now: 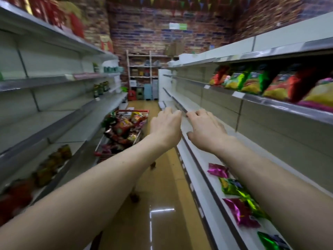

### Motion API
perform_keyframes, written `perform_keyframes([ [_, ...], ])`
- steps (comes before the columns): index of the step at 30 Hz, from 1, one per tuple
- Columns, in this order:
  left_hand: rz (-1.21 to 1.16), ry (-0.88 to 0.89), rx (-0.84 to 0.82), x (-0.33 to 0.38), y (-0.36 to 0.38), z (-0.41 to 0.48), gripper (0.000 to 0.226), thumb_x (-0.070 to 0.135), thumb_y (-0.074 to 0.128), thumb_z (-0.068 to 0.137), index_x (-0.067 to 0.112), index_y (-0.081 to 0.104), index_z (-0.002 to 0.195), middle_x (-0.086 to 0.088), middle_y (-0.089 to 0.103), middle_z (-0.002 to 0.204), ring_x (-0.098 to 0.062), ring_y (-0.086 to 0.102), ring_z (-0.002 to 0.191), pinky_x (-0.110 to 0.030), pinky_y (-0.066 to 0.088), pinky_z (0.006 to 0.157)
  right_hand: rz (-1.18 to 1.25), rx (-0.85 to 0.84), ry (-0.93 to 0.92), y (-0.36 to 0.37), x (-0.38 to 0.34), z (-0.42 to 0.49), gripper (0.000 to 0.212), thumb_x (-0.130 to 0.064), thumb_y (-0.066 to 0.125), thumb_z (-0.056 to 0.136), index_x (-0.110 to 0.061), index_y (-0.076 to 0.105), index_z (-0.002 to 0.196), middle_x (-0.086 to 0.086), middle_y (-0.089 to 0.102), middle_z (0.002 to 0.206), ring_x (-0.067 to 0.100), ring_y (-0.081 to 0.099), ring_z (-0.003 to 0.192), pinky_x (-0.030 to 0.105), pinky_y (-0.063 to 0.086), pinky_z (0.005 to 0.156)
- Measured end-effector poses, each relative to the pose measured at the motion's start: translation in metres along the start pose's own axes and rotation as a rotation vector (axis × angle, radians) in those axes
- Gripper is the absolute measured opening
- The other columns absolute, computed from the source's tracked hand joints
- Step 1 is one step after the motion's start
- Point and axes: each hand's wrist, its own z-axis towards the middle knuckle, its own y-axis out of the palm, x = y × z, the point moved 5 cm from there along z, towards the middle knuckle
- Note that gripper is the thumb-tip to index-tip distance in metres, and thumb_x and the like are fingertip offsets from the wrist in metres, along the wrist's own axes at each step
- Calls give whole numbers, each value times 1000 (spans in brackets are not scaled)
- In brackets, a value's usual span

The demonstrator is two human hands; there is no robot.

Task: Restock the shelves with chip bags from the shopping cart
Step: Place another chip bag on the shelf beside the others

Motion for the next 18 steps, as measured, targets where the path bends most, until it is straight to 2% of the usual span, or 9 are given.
perform_keyframes([
  [6,67,-140,-43,-60,34,71,44,19,57,92,19,42,133,-10,43,125,-33,49,114,-37,35,74,66,-40,-138,45,-14,96,51,-16,50,96,-19,35,144,12,40,142,30,37,131,39,39,101],
  [10,103,-223,-87,-96,62,102,48,21,59,92,20,40,136,-11,41,129,-33,47,119,-41,40,82,127,-59,-219,77,-27,149,52,-18,51,96,-19,35,145,12,41,141,31,39,130,41,40,101],
  [18,152,-362,-104,-190,104,149,47,22,56,92,20,40,136,-11,42,127,-32,49,115,-42,41,83,182,-123,-329,146,-67,244,53,-22,56,93,-18,37,143,14,43,137,33,40,127,45,42,102],
])
